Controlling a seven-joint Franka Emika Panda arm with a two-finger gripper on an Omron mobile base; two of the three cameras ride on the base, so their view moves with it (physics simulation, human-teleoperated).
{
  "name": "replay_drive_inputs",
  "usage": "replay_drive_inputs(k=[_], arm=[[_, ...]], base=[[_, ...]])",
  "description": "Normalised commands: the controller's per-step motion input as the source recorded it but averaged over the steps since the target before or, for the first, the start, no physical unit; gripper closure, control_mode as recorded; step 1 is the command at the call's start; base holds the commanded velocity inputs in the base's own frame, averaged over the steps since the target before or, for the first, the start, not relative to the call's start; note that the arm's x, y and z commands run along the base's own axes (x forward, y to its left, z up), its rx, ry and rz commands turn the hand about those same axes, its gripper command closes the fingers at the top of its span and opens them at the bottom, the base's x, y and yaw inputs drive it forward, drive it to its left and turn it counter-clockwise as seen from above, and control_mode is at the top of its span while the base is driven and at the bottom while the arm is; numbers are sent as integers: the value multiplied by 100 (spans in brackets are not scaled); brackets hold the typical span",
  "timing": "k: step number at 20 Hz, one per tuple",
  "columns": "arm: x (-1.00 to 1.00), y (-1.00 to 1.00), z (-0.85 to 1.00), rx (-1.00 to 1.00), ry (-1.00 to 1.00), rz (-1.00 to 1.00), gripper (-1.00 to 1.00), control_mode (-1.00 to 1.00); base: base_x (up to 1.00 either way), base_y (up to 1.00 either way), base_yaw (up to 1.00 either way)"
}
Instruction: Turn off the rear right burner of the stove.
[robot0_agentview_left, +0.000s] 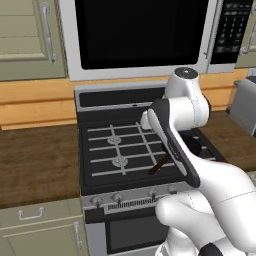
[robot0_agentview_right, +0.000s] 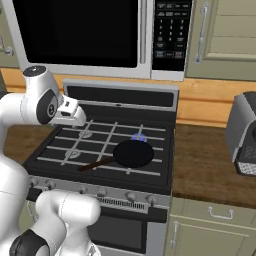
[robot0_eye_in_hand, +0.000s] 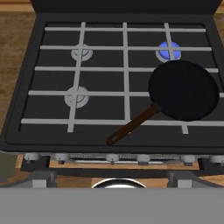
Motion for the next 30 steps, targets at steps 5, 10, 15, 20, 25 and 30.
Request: replay_drive_inputs(k=[5, 10, 15, 20, 25, 30], arm=[[-1, 0, 0, 0, 0, 0, -100, -100], [-57, -62, -28, 14, -5, -8, -100, -100], [-87, -100, -86, 23, -18, -5, -100, -100], [-91, -100, -93, 22, -21, -1, -100, -100], [-33, -100, -74, 4, -25, 3, -100, -100], [-15, -93, -45, -6, -51, 27, -100, -100]], base=[[0, 0, 0], [0, 0, 0], [0, 0, 0], [0, 0, 0], [0, 0, 0], [0, 0, 0]])
